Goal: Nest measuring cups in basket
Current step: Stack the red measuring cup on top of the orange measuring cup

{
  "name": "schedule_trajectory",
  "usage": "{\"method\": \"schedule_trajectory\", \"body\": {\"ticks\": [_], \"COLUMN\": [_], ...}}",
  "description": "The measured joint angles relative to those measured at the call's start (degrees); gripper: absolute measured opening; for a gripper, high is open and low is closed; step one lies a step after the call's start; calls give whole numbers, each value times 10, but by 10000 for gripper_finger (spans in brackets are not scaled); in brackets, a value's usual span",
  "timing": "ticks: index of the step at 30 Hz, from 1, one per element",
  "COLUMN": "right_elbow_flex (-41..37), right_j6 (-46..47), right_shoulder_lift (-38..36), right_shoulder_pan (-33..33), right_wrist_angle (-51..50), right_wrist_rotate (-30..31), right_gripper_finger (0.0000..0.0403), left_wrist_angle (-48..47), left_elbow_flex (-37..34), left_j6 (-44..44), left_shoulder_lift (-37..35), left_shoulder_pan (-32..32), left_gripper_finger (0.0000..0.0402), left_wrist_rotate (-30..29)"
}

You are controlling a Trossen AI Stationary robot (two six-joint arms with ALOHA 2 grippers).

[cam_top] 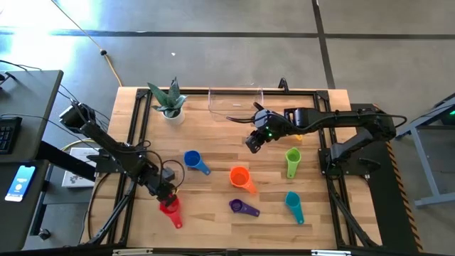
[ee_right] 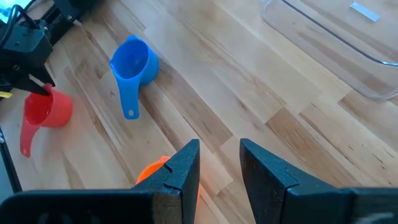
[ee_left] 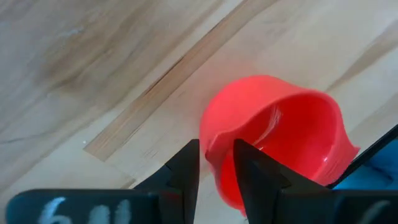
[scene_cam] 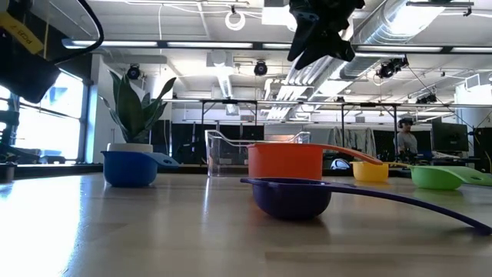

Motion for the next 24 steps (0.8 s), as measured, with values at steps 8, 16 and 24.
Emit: {"method": "schedule_trajectory", "body": {"ticks": [8, 16, 24], "right_elbow_flex": [0, 0, 0], "right_j6": [-2, -2, -12], "right_shoulder_lift": [0, 0, 0], "right_shoulder_pan": [0, 0, 0], "right_wrist_angle": [0, 0, 0], "right_wrist_rotate": [0, -23, -30], "right_gripper_finger": [106, 106, 106], "left_wrist_angle": [8, 35, 32], "left_elbow_flex": [1, 18, 102], "left_j6": [-48, -114, -76], "left_shoulder_lift": [-1, 0, 0], "left_shoulder_pan": [0, 23, 83], "left_gripper_finger": [21, 22, 20], "left_wrist_rotate": [-5, -35, -120]}}
